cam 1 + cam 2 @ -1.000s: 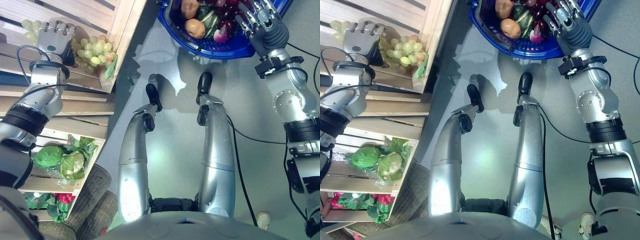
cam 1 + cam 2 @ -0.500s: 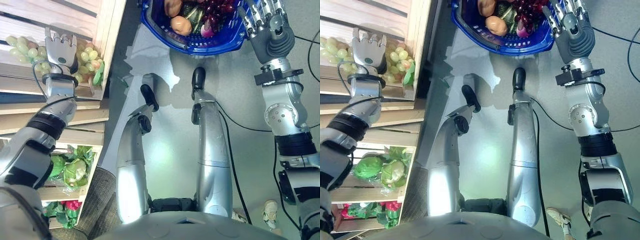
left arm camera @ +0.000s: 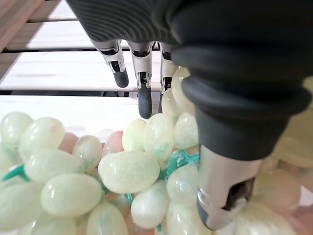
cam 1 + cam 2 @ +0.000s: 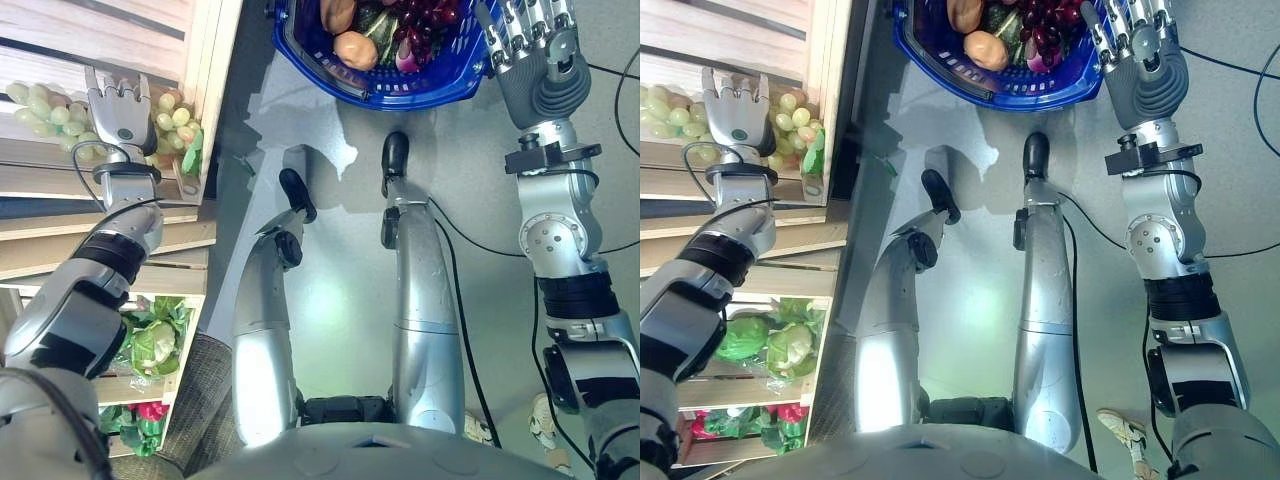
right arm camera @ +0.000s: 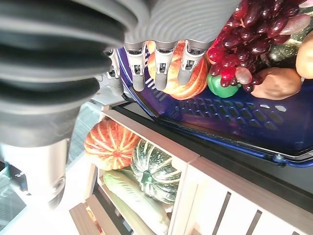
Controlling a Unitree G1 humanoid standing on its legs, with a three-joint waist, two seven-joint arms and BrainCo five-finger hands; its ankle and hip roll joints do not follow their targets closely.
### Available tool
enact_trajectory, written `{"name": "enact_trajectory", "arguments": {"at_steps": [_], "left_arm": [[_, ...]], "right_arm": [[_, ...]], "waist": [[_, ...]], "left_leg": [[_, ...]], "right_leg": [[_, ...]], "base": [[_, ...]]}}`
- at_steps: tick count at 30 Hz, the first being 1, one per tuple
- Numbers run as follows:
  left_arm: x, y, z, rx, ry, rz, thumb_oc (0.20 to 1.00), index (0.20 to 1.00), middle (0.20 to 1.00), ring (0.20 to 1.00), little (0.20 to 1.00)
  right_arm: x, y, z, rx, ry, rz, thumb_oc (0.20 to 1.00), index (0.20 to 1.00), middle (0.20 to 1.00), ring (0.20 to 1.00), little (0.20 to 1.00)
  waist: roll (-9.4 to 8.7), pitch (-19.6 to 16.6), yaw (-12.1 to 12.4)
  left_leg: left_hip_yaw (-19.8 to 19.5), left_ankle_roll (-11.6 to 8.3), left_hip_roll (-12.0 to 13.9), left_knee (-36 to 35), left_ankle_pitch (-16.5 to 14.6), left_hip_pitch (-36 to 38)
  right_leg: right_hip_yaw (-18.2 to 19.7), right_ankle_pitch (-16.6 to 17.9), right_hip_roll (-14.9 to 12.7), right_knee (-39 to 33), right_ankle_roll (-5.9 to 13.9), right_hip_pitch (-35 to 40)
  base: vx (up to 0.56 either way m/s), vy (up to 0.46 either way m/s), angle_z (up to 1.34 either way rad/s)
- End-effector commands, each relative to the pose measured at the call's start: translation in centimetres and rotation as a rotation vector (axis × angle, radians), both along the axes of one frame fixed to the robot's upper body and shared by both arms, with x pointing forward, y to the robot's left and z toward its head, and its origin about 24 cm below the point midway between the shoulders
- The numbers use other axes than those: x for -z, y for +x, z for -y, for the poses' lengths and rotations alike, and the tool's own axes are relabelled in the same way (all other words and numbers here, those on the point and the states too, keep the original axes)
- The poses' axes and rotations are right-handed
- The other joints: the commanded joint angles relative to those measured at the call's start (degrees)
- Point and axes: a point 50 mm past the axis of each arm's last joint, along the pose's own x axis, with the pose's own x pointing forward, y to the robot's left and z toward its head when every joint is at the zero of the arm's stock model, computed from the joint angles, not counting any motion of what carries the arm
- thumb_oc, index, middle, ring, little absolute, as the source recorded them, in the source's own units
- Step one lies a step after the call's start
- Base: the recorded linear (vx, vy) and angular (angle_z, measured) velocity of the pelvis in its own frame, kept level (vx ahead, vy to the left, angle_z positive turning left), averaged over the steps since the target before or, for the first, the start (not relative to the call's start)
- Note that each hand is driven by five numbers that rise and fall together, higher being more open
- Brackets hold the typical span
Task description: Pick up fruits and vegetables into the basket
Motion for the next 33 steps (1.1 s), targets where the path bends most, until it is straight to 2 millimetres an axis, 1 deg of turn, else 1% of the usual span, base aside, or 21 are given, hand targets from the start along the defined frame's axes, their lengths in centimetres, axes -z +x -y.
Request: {"name": "enact_trajectory", "arguments": {"at_steps": [1,3,5,6,7,9,10,14,15,16,17,20,22,23,24,28,30,31,32,33], "left_arm": [[8.6,-3.5,-3.6,-0.164,-0.147,-0.283,0.2,0.2,0.2,0.2,0.2],[8.8,-3.6,-3.5,-0.142,-0.188,-0.25,0.2,0.2,0.2,0.2,0.2],[8.8,-3.8,-3.5,-0.121,-0.267,-0.197,0.2,0.2,0.2,0.2,0.2],[8.8,-3.8,-3.6,-0.119,-0.274,-0.191,0.2,0.2,0.2,0.2,0.2],[8.7,-3.9,-3.5,-0.108,-0.295,-0.159,0.2,0.2,0.2,0.2,0.2],[7.9,-3.7,-3.5,-0.071,-0.349,-0.088,0.2,0.2,0.2,0.2,0.2],[7.9,-3.8,-3.5,-0.072,-0.349,-0.088,0.2,0.2,0.2,0.2,0.2],[5.7,-3.7,-3.9,-0.002,-0.416,0.04,0.2,0.2,0.2,0.2,0.2],[5.1,-3.8,-4.1,0.018,-0.439,0.074,0.2,0.2,0.2,0.2,0.2],[3.8,-4.0,-4.5,0.051,-0.479,0.119,0.2,0.2,0.2,0.2,0.2],[3.3,-4.1,-4.7,0.069,-0.526,0.145,0.2,0.2,0.2,0.2,0.2],[2.4,-4.4,-5.1,0.113,-0.61,0.208,0.2,0.2,0.2,0.2,0.2],[1.5,-4.8,-5.5,0.164,-0.704,0.281,0.2,0.2,0.2,0.2,0.2],[1.3,-4.9,-5.5,0.173,-0.726,0.294,0.2,0.2,0.2,0.2,0.2],[0.6,-5.0,-5.4,0.205,-0.78,0.347,0.2,0.2,0.2,0.2,0.2],[-0.3,-5.8,-4.7,0.354,-0.975,0.487,0.2,0.2,0.2,0.2,0.2],[-0.9,-6.4,-3.6,0.487,-1.132,0.572,0.2,0.2,0.2,0.2,0.2],[-1.0,-6.5,-3.2,0.531,-1.181,0.592,0.2,0.2,0.2,0.2,0.2],[-1.0,-6.5,-3.2,0.531,-1.181,0.592,0.2,0.2,0.2,0.2,0.2],[-1.5,-6.7,-2.0,0.625,-1.262,0.625,0.2,0.2,0.2,0.2,0.2]], "right_arm": [[-1.2,-2.1,-1.0,-0.046,0.012,0.13,1.0,1.0,1.0,1.0,1.0],[-1.0,-2.2,-1.0,-0.037,0.002,0.134,1.0,1.0,1.0,1.0,1.0],[-0.7,-2.3,-1.0,-0.012,-0.037,0.132,1.0,1.0,1.0,1.0,1.0],[-0.6,-2.3,-1.1,-0.011,-0.041,0.131,1.0,1.0,1.0,1.0,1.0],[-0.4,-2.4,-1.2,0.0,-0.065,0.126,1.0,1.0,1.0,1.0,1.0],[0.4,-2.4,-1.3,0.047,-0.152,0.099,1.0,1.0,1.0,1.0,1.0],[0.4,-2.4,-1.4,0.048,-0.153,0.098,1.0,1.0,1.0,1.0,1.0],[2.3,-1.8,-1.5,0.194,-0.464,0.025,1.0,1.0,1.0,1.0,1.0],[2.9,-1.6,-1.2,0.251,-0.558,-0.004,1.0,1.0,1.0,1.0,1.0],[3.7,-1.3,-0.4,0.341,-0.7,-0.06,1.0,1.0,1.0,1.0,1.0],[4.0,-1.1,0.1,0.385,-0.758,-0.087,1.0,1.0,1.0,1.0,1.0],[4.4,-1.0,1.1,0.434,-0.807,-0.12,1.0,1.0,1.0,1.0,1.0],[4.8,-1.1,1.7,0.484,-0.877,-0.144,1.0,1.0,1.0,1.0,1.0],[4.9,-1.2,1.7,0.49,-0.887,-0.15,1.0,1.0,1.0,1.0,1.0],[5.2,-1.2,1.8,0.506,-0.927,-0.165,1.0,1.0,1.0,1.0,1.0],[6.5,-1.3,1.8,0.562,-1.044,-0.211,1.0,1.0,1.0,1.0,1.0],[7.3,-1.2,1.2,0.553,-1.103,-0.231,1.0,1.0,1.0,1.0,1.0],[7.5,-1.1,0.8,0.55,-1.124,-0.231,1.0,1.0,1.0,1.0,1.0],[7.5,-1.1,0.8,0.55,-1.124,-0.231,1.0,1.0,1.0,1.0,1.0],[7.7,-0.9,0.1,0.544,-1.151,-0.237,1.0,1.0,1.0,1.0,1.0]], "waist": [[2.08,-2.3,-3.4],[2.1,-2.3,-3.4],[2.06,-2.3,-3.3],[2.06,-2.3,-3.3],[2.02,-2.3,-3.2],[2.01,-2.3,-3.1],[2.01,-2.3,-3.1],[1.73,-2.3,-2.6],[1.61,-2.3,-2.5],[1.36,-2.3,-2.1],[1.26,-2.3,-1.9],[1.08,-2.3,-1.6],[0.92,-2.3,-1.4],[0.85,-2.3,-1.4],[0.75,-2.3,-1.3],[0.3,-2.3,-0.9],[-0.02,-2.3,-0.2],[-0.1,-2.3,-0.1],[-0.1,-2.3,-0.1],[-0.42,-2.3,0.6]], "left_leg": [[0.1,0.55,-1.6,-3.6,-0.2,-1.4],[0.1,0.53,-1.7,-3.8,-0.2,-1.1],[0.1,0.48,-1.8,-4.0,-0.1,-0.4],[0.1,0.49,-1.8,-4.1,-0.1,-0.3],[0.1,0.54,-1.9,-4.3,-0.1,0.1],[0.1,0.53,-2.1,-4.4,-0.1,0.9],[0.1,0.53,-2.1,-4.5,-0.1,1.0],[-0.2,0.63,-2.3,-4.9,-0.1,2.9],[-0.3,0.65,-2.3,-5.0,-0.2,3.4],[-0.5,0.85,-2.5,-5.2,-0.2,4.6],[-0.5,0.94,-2.5,-5.3,-0.3,5.2],[-0.9,1.24,-2.9,-5.8,-0.4,6.9],[-1.1,1.39,-3.3,-6.2,-0.6,8.9],[-1.2,1.42,-3.4,-6.4,-0.6,9.5],[-1.3,1.5,-3.6,-6.4,-0.8,10.3],[-1.6,1.73,-4.2,-6.8,-1.5,13.6],[-2.0,2.0,-4.9,-7.0,-2.2,15.7],[-2.1,2.11,-5.0,-7.1,-2.3,16.3],[-2.1,2.11,-5.0,-7.1,-2.3,16.3],[-2.6,2.37,-5.4,-7.1,-2.7,17.6]], "right_leg": [[-2.9,-4.7,1.1,1.3,4.71,1.7],[-3.0,-4.6,1.1,0.9,4.67,2.0],[-3.1,-4.6,1.0,0.5,4.66,2.8],[-3.1,-4.6,1.0,0.4,4.65,2.9],[-3.2,-4.5,1.0,0.1,4.62,3.4],[-3.3,-4.5,1.0,-0.2,4.61,4.3],[-3.3,-4.5,1.0,-0.2,4.61,4.3],[-3.8,-4.7,0.9,-0.7,4.55,6.7],[-4.0,-4.8,0.8,-0.7,4.52,7.2],[-4.4,-4.9,0.9,-0.8,4.39,8.6],[-4.6,-5.0,0.9,-0.8,4.33,9.3],[-5.2,-5.2,0.9,-1.1,4.17,11.2],[-5.5,-5.5,1.2,-1.4,4.03,13.3],[-5.5,-5.6,1.3,-1.6,3.96,13.9],[-5.5,-5.8,1.5,-1.7,3.88,14.9],[-6.1,-6.3,1.5,-2.3,3.77,18.5],[-6.5,-6.6,1.5,-2.8,3.69,20.9],[-6.7,-6.6,1.5,-2.9,3.66,21.5],[-6.7,-6.6,1.5,-2.9,3.66,21.5],[-7.1,-6.9,1.5,-3.1,3.6,23.0]], "base": [[0.0,0.0,0.0],[0.0,0.0,0.0],[0.0,0.0,0.0],[0.0,0.0,0.0],[0.0,0.0,0.0],[0.0,0.0,0.0],[-0.01,0.002,0.03],[-0.02,-0.01,0.05],[-0.02,-0.035,0.06],[-0.02,-0.044,0.06],[-0.02,-0.045,0.06],[-0.01,-0.028,0.11],[-0.01,-0.001,0.12],[0.0,0.01,0.09],[0.0,0.004,0.06],[0.01,0.0,0.03],[0.01,-0.012,0.07],[0.0,-0.012,0.06],[0.0,-0.03,0.14],[0.0,-0.036,0.16]]}}
